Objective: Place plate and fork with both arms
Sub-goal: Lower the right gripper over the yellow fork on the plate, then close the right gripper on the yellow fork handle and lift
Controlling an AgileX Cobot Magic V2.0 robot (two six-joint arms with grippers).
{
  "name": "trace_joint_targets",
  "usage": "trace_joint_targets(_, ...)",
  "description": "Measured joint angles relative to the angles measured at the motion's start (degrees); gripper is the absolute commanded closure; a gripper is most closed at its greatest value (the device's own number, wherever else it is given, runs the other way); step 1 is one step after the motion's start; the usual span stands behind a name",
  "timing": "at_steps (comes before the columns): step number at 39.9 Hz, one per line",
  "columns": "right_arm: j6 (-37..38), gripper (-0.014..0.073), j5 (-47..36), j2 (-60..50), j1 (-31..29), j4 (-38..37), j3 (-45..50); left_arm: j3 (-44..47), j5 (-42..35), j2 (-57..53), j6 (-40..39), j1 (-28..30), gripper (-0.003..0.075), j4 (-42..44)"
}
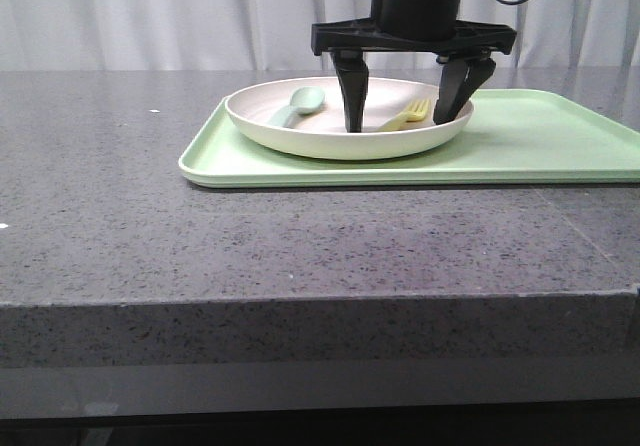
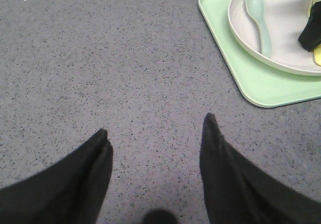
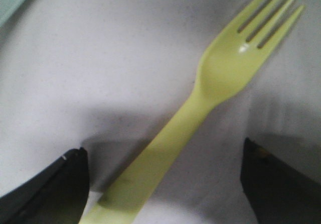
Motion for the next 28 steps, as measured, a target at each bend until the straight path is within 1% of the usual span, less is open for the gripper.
trace_joint_targets(3, 0.0, -0.0007, 0.0, 0.0, 0.0, 0.0, 0.0, 0.0, 0.0, 0.0, 0.0, 0.0, 0.0331, 0.0)
trace_joint_targets(9, 0.0, 0.0121, 0.1, 0.0, 0.0, 0.0, 0.0, 0.0, 0.0, 0.0, 0.0, 0.0, 0.0331, 0.0)
trace_joint_targets(14, 0.1, 0.0190, 0.3, 0.1, 0.0, 0.5, 0.0, 0.0, 0.0, 0.0, 0.0, 0.0, 0.0331, 0.0)
trace_joint_targets(18, 0.1, 0.0213, 0.6, 0.1, 0.0, 0.7, 0.0, 0.0, 0.0, 0.0, 0.0, 0.0, 0.0331, 0.0)
trace_joint_targets(28, 0.1, 0.0213, 1.2, 0.1, 0.0, 1.0, 0.0, 0.0, 0.0, 0.0, 0.0, 0.0, 0.0331, 0.0)
